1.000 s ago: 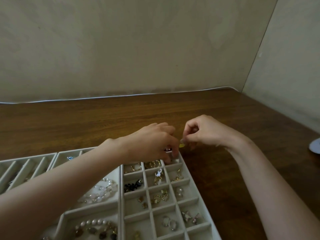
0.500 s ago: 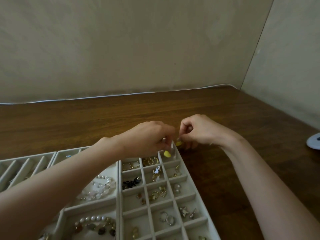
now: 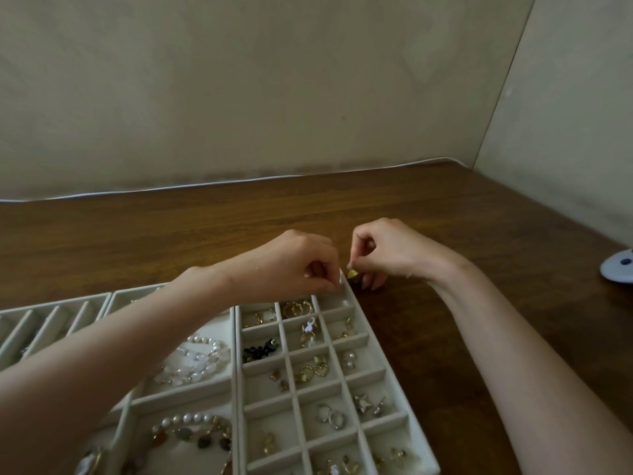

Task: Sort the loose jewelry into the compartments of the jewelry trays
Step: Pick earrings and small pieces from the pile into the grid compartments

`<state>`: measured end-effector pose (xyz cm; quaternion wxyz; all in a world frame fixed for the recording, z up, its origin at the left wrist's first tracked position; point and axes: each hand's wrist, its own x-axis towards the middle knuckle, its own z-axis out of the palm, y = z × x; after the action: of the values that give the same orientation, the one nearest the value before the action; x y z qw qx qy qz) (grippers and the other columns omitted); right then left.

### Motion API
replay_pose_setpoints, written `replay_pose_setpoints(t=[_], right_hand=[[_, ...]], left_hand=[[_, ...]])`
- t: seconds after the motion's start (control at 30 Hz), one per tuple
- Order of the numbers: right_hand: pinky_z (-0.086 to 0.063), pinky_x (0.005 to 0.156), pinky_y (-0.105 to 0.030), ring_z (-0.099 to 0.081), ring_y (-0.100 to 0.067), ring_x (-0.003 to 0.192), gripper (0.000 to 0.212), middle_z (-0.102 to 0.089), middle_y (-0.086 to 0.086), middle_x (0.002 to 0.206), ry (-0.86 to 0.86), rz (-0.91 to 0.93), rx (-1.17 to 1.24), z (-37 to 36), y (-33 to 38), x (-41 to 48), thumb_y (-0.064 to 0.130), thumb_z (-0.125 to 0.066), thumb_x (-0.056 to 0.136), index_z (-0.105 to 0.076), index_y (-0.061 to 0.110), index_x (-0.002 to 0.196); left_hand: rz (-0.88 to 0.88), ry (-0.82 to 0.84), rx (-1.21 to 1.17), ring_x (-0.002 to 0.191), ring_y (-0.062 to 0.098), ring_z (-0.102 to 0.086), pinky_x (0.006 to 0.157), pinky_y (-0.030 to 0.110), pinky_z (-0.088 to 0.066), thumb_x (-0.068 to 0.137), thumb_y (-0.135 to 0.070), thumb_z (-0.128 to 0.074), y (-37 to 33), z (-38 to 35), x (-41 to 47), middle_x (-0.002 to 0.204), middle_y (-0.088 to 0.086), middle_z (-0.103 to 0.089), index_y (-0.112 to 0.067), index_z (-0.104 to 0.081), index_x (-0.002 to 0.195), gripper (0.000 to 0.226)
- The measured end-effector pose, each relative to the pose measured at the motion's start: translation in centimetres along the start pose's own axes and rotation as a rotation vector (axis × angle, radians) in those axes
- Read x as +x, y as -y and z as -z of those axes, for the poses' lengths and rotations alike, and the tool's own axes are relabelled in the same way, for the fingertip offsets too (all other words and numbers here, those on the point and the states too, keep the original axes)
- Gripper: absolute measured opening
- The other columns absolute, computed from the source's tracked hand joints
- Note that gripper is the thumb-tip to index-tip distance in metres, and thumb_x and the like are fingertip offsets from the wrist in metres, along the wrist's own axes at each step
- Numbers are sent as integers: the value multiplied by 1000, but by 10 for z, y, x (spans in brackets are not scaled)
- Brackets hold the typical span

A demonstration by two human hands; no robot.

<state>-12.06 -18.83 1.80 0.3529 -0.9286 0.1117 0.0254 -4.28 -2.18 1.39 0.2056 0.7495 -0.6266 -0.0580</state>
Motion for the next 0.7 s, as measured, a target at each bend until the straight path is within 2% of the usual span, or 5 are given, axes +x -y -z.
replay_pose_setpoints(t=[0.2,0.37,0.53,0.63,0.7], right_hand=[[-57,63,-24,-69,-13,73,5,-66,-7,87,-1,-6,-1,0,0,-1,7,-62,88,-60,11,86],[-59,67,-27,-70,-15,76,4,-66,-7,89,0,-2,-7,0,1,-1,7,-61,88,-60,11,88],[-59,64,-27,-70,-13,72,7,-67,-6,85,-22,10,-3,-1,0,0,8,-63,88,-60,13,84],[-58,65,-27,-70,-14,73,6,-67,-6,88,-18,6,1,-2,0,1,9,-62,88,-60,13,85],[-58,65,-27,-70,-14,75,5,-66,-6,90,-14,4,2,-2,0,0,9,-61,88,-60,13,86]], left_hand=[[-26,3,-10,83,8,-60,76,30,-52,76,-6,-71,1,-2,2,92,-2,-60,-13,-65,75,10],[-37,-17,9,80,5,-59,73,27,-52,77,-9,-72,0,-5,3,92,-5,-57,-12,-66,86,11],[-61,-38,73,79,2,-59,75,25,-51,75,-16,-74,1,-7,1,84,-11,-64,-16,-70,80,6],[-88,-17,205,88,3,-55,84,21,-38,76,-25,-73,4,-10,1,84,-14,-64,-24,-67,79,6],[-85,5,280,90,1,-49,82,18,-27,78,-31,-70,5,-11,2,85,-17,-64,-29,-66,79,5]])
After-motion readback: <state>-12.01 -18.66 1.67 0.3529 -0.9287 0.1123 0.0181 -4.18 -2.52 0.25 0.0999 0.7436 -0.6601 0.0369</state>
